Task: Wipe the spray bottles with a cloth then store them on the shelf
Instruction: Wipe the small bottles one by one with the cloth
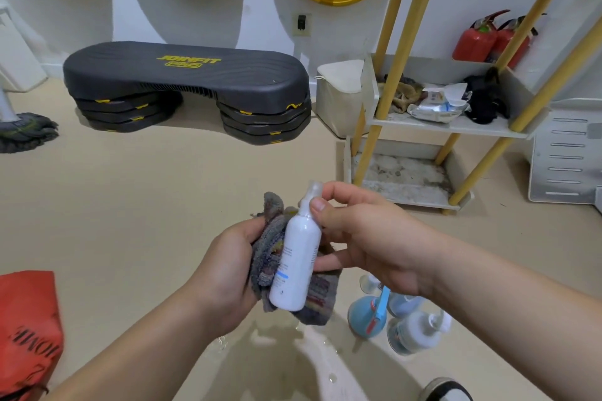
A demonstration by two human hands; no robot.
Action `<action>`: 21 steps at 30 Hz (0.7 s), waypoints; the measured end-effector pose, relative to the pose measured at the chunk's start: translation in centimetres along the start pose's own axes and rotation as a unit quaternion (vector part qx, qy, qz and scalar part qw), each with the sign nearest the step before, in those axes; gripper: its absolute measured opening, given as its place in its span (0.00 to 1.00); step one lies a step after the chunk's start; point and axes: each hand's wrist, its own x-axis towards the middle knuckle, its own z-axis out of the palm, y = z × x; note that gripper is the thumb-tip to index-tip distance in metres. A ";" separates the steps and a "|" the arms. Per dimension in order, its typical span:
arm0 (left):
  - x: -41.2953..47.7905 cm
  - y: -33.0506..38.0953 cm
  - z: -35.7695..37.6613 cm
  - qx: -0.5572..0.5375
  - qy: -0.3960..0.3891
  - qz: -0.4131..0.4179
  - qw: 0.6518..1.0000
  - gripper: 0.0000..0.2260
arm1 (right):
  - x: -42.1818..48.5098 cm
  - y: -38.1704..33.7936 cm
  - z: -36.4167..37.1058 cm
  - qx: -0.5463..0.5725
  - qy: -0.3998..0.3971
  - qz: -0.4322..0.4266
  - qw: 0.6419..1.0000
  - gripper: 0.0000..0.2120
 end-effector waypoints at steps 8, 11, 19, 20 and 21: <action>-1.2 -2.4 1.9 0.526 0.062 0.335 0.779 0.22 | 0.3 0.9 0.5 0.006 0.049 0.010 0.999 0.09; -0.2 -3.3 1.0 0.500 0.058 0.313 0.806 0.22 | 0.8 0.9 0.5 0.016 0.107 -0.009 0.994 0.09; 0.2 -3.7 1.5 0.100 0.096 0.017 0.990 0.13 | 1.3 0.5 -1.3 0.088 0.140 -0.019 0.986 0.04; 0.2 -3.4 1.7 0.078 0.097 0.007 0.992 0.14 | 1.3 0.9 -0.9 0.071 0.133 -0.028 0.988 0.05; 0.2 -3.2 1.9 0.054 0.098 -0.006 0.994 0.15 | 1.3 1.4 -0.5 0.033 0.131 -0.045 0.990 0.06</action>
